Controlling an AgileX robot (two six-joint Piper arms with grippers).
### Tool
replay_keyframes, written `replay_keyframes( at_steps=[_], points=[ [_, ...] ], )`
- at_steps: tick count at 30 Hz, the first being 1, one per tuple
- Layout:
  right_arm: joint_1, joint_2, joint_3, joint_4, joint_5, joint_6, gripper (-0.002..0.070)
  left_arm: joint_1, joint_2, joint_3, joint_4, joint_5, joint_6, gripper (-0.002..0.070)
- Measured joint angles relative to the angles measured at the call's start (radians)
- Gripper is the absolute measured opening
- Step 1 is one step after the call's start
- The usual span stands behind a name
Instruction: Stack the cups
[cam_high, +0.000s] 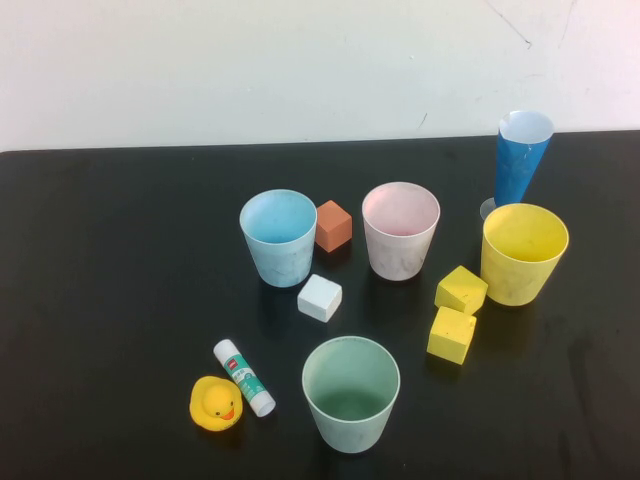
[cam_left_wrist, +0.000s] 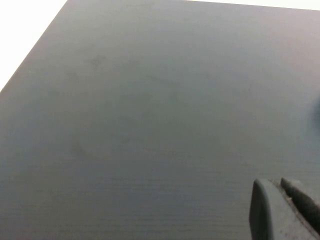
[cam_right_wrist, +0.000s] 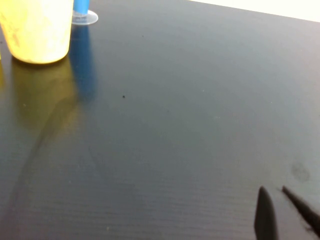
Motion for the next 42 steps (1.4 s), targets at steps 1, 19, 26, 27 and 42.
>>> replay_keyframes(
  at_steps=[1,19,26,27,42],
  points=[
    [0.0,0.0,0.0,0.0,0.0,0.0,-0.0003,0.0,0.0,0.0,0.0,0.0,0.0,-0.0002],
    [0.0,0.0,0.008,0.0,-0.379,0.0,-0.0003,0.0,0.0,0.002,0.027,-0.28,0.0,-0.0002],
    [0.0,0.0,0.008,-0.002,-0.788,-0.028,-0.0003,0.0,0.0,0.002,0.049,-0.786,0.002,-0.0002],
    [0.0,0.0,0.008,-0.002,-0.834,-0.024,-0.0003,0.0,0.0,0.002,0.053,-0.859,0.002,-0.0002],
    [0.0,0.0,-0.007,0.059,-1.0,-0.013,-0.0003,0.0,0.0,-0.005,0.056,-1.115,-0.039,-0.0002]
  ],
)
